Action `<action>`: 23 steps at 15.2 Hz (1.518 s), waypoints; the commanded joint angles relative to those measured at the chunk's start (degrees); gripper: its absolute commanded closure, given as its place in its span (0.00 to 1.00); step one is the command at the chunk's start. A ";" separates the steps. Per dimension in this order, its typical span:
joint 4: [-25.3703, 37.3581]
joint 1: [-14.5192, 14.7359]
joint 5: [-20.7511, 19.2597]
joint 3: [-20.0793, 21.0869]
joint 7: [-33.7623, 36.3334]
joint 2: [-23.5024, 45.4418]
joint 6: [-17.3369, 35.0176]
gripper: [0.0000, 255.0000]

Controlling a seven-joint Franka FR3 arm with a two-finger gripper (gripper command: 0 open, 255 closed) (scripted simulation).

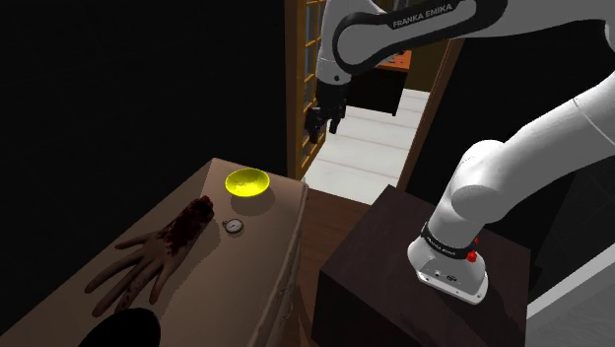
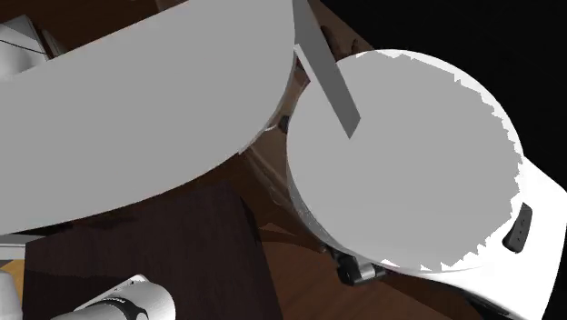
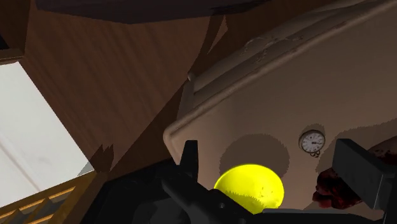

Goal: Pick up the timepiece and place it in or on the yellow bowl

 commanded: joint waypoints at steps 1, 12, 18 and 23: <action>0.24 0.61 0.35 1.49 1.31 3.75 3.61 0.00; 7.94 2.55 -3.17 7.70 9.42 27.25 19.05 0.00; 15.87 4.69 -8.63 8.69 15.34 40.91 24.06 0.00; 24.44 7.82 -13.01 7.80 19.64 52.21 26.08 0.00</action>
